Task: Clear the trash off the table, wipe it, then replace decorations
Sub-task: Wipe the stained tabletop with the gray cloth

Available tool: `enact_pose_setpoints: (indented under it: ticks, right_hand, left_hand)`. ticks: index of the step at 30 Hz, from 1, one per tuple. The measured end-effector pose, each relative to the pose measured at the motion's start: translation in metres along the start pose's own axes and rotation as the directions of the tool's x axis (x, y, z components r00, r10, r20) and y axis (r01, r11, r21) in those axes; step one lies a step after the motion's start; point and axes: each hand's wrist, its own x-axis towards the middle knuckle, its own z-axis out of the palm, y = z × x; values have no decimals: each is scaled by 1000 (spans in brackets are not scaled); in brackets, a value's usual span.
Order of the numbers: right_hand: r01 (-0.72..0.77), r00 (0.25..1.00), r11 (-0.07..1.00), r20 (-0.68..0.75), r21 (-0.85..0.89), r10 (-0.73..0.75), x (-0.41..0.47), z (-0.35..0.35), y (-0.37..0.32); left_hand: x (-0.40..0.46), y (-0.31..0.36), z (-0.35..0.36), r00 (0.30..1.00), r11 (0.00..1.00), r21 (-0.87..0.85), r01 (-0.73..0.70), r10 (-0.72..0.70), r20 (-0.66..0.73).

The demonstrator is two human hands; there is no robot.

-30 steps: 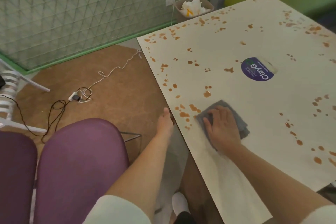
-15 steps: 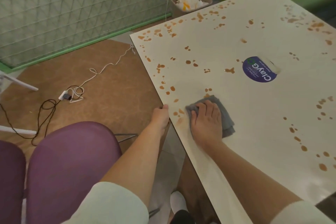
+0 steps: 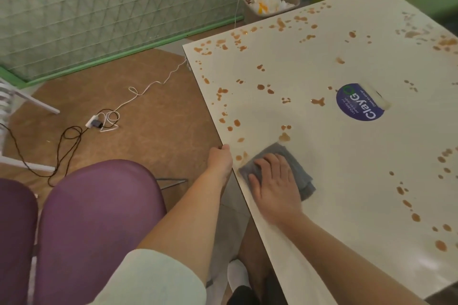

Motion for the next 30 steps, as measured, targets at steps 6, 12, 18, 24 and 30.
enact_pose_setpoints:
  ticks: [6,12,18,24,30]
  right_hand:
    - [-165,986,986,2,6,165,53,-25,57]
    - [3,995,999,101,46,-8,67,-25,52]
    - [188,973,982,132,28,-190,83,-46,102]
    - [146,974,988,168,48,-152,83,-33,60]
    - [274,941,959,225,-71,-253,92,-39,87]
  left_hand:
    - [-1,0,0,999,999,-11,37,-38,-8]
    - [1,0,1,997,997,-13,74,-74,-38]
    - [1,2,2,994,997,17,80,-78,-78]
    - [-1,3,-3,994,996,43,84,-81,-69]
    - [-13,11,-2,994,994,64,87,-83,-68]
